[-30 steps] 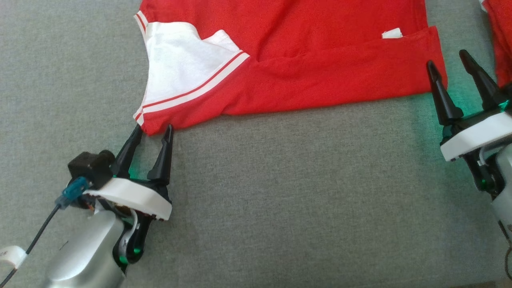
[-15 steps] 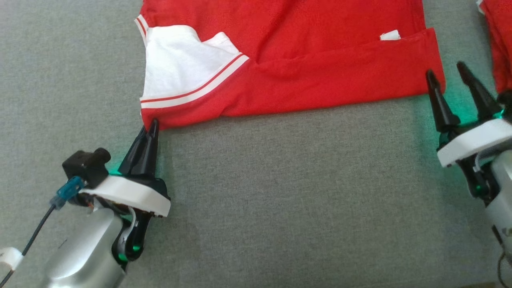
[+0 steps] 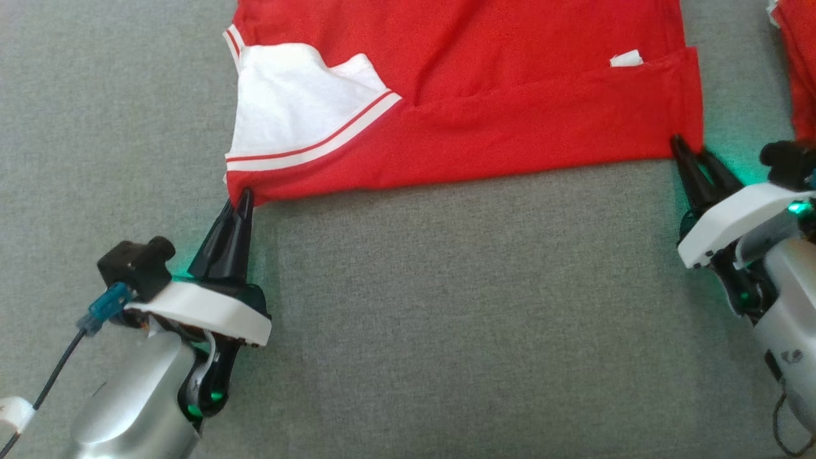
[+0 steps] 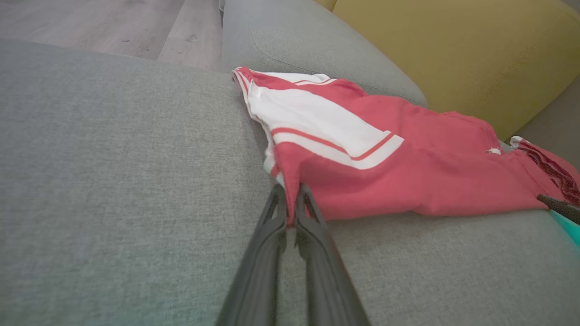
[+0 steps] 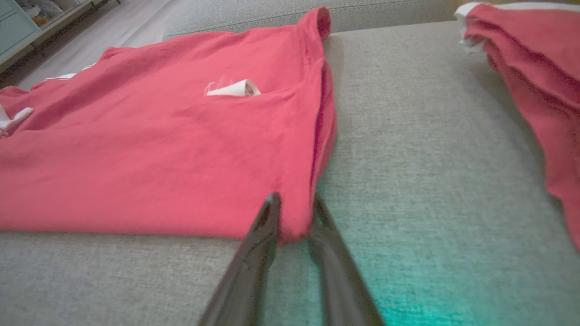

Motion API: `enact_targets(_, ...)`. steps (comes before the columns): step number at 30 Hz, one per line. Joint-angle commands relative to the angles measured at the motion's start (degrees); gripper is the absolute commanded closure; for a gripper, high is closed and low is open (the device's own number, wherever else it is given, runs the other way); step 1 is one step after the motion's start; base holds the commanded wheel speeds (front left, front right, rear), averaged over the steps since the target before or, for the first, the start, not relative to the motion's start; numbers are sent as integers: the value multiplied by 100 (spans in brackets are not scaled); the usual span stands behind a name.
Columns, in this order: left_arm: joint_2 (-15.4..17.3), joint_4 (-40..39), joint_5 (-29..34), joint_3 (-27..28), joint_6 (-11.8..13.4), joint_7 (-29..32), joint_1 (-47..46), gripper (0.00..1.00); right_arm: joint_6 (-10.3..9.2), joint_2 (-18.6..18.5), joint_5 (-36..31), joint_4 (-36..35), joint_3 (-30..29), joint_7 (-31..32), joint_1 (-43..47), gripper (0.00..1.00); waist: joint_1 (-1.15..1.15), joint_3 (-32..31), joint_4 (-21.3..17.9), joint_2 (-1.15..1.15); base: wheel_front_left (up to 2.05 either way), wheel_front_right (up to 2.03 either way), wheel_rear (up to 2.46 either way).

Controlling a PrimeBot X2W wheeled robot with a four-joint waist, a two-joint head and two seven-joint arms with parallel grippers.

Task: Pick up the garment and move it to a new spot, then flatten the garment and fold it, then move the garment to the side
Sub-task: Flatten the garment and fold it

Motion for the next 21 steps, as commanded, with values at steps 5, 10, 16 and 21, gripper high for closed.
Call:
enact_targets(5,137,-66,-13,221,-57,-128,-64,100,-5,-176,221,-22,216,-23,125,100,0,-179,15,0,0,0,0)
enact_targets(10,196,-189,-73,205,-57,-192,405,100,-5,-522,445,-261,370,-33,492,100,0,-509,-23,0,0,0,0)
enact_targets(16,241,-623,-161,142,89,-250,1322,100,-5,-993,637,-684,412,-97,1355,100,0,-845,-22,0,0,0,0)
enact_targets(21,255,-1018,-192,45,277,-274,2046,100,-5,-1249,620,-1075,270,-269,2132,100,0,-1036,-38,0,0,0,0)
